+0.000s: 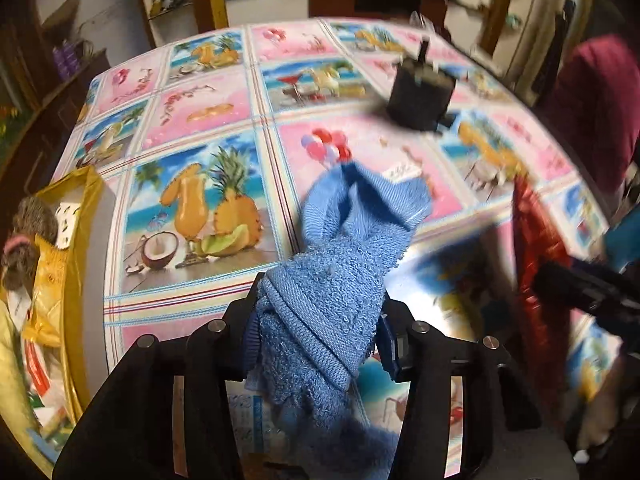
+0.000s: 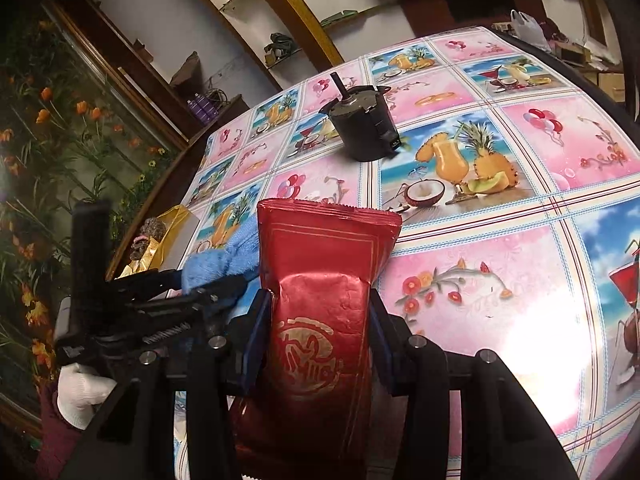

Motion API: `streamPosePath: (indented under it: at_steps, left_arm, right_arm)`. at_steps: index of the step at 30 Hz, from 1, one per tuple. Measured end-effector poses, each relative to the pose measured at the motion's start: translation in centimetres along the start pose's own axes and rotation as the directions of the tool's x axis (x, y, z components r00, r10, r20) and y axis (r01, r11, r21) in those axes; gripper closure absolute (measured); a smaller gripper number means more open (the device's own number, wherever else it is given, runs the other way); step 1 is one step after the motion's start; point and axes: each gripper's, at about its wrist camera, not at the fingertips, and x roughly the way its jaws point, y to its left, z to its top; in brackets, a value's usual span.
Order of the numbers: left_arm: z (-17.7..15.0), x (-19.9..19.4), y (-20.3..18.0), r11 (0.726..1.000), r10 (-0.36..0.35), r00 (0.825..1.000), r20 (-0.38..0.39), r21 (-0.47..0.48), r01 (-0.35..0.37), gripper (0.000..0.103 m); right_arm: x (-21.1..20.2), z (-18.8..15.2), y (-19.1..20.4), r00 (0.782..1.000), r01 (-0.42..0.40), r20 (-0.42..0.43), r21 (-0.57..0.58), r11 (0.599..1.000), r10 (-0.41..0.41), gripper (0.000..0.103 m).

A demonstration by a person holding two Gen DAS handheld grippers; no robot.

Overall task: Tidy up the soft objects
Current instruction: 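Grasp the blue towel with the left tool while the right holds the red foil bag, then carry the blue towel and red foil bag toward the tray with both tools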

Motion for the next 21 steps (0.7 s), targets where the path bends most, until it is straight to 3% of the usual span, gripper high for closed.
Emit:
streamPosePath:
  at_steps: [3, 4, 5, 7, 12, 13, 15, 17, 21]
  left_arm:
    - [-0.4, -3.3, 1.7, 0.99, -0.099, 0.992, 0.075, -0.089, 0.105, 0.057]
    - [-0.6, -4.7, 2.3, 0.982, -0.137, 0.985, 0.106, -0.115, 0.149, 0.057]
    - [-0.9, -6.2, 3.1, 0.974, -0.164, 0.976, 0.142, -0.134, 0.183, 0.057]
    - [-1.3, -8.7, 4.4, 0.964, -0.175, 0.964, 0.198, -0.164, 0.209, 0.057]
    - [-3.0, -12.2, 6.9, 0.952, -0.164, 0.95, 0.264, -0.208, 0.222, 0.057]
    - [-3.5, -12.7, 7.1, 0.951, -0.173, 0.946, 0.274, -0.205, 0.233, 0.057]
    - [-4.4, -13.3, 7.5, 0.945, -0.189, 0.938, 0.291, -0.207, 0.254, 0.057]
    - [-5.1, -13.9, 7.8, 0.935, -0.205, 0.927, 0.315, -0.217, 0.281, 0.057]
    - [-5.3, -14.0, 7.6, 0.923, -0.256, 0.911, 0.324, -0.199, 0.33, 0.055]
  right_arm:
    - [-0.4, 0.2, 0.7, 1.0, -0.01, 0.014, -0.015, 1.0, 0.01, 0.061]
    - [-0.6, 0.3, 1.1, 1.0, -0.015, 0.018, -0.022, 1.0, 0.016, 0.066]
    - [-0.8, 0.5, 1.6, 0.999, -0.03, 0.024, -0.032, 0.999, 0.031, 0.078]
    - [-1.3, 1.0, 3.0, 0.998, -0.041, 0.036, -0.065, 0.997, 0.044, 0.08]
    - [-0.3, 1.7, 4.8, 0.996, 0.086, 0.05, -0.122, 0.989, -0.08, 0.079]
    - [0.1, 1.5, 4.7, 0.994, 0.109, 0.038, -0.12, 0.987, -0.105, 0.078]
    - [0.9, 1.1, 4.4, 0.989, 0.146, 0.006, -0.111, 0.983, -0.146, 0.059]
    - [1.6, 0.4, 4.2, 0.986, 0.163, -0.025, -0.11, 0.981, -0.167, 0.048]
    - [3.7, -0.4, 4.7, 0.962, 0.247, -0.092, -0.125, 0.961, -0.259, 0.041]
